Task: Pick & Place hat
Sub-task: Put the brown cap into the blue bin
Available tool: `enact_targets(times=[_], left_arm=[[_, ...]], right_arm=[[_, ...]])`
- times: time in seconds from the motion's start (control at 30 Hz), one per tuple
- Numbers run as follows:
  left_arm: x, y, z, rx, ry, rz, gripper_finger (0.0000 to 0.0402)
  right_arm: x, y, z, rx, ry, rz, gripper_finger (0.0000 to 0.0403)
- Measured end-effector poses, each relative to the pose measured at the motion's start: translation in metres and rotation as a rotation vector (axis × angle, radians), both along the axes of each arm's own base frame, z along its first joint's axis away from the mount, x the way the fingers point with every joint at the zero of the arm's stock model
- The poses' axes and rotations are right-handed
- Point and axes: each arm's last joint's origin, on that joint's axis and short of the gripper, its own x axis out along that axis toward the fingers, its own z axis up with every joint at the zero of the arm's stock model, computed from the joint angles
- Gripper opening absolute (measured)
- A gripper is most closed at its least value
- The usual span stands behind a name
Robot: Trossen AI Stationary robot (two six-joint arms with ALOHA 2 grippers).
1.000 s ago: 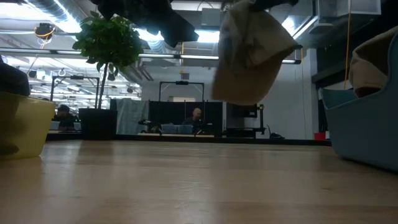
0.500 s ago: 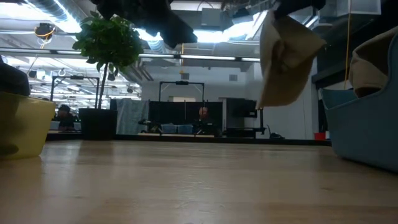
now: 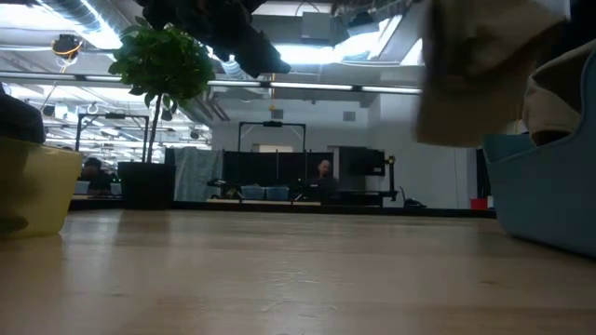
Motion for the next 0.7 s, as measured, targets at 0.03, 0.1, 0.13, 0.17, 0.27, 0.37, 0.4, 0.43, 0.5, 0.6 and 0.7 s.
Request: enact_targets(times=[0.03, 0.1, 0.13, 0.17, 0.27, 0.37, 0.4, 0.43, 0.5, 0.6, 0.7], left_arm=[[0.0, 0.0, 0.0, 0.0, 0.0, 0.0, 0.0157], [0.0, 0.0, 0.0, 0.0, -0.001, 0.0, 0.0157], [0.0, 0.0, 0.0, 0.0, -0.002, 0.0, 0.0157], [0.0, 0.0, 0.0, 0.001, -0.002, 0.0, 0.0157], [0.0, 0.0, 0.0, 0.0, -0.002, 0.0, 0.0157], [0.0, 0.0, 0.0, -0.015, -0.001, 0.008, 0.0157], [0.0, 0.0, 0.0, -0.022, -0.001, 0.012, 0.0157], [0.0, 0.0, 0.001, -0.027, -0.002, 0.016, 0.0157], [0.001, 0.0, 0.001, -0.04, -0.002, 0.023, 0.0157], [0.001, 0.0, 0.001, -0.046, -0.001, 0.025, 0.0157], [0.001, -0.001, 0.001, -0.058, 0.002, 0.028, 0.0157]], right_arm=[[-0.004, 0.002, 0.002, 0.04, 0.01, 0.015, 0.0002], [-0.01, 0.005, 0.006, 0.118, 0.013, 0.038, 0.0002], [-0.012, 0.007, 0.008, 0.152, 0.008, 0.048, 0.0002], [-0.014, 0.009, 0.01, 0.184, 0.003, 0.06, 0.0002], [-0.018, 0.012, 0.019, 0.266, -0.026, 0.092, 0.0002], [-0.022, 0.014, 0.027, 0.315, -0.057, 0.1, 0.0002], [-0.023, 0.014, 0.03, 0.331, -0.064, 0.11, 0.0002], [-0.025, 0.014, 0.033, 0.343, -0.072, 0.119, 0.0002], [-0.028, 0.014, 0.04, 0.367, -0.094, 0.126, 0.0002], [-0.038, 0.011, 0.044, 0.426, -0.056, 0.114, 0.0003], [-0.045, 0.009, 0.039, 0.482, 0.008, 0.066, 0.0003]])
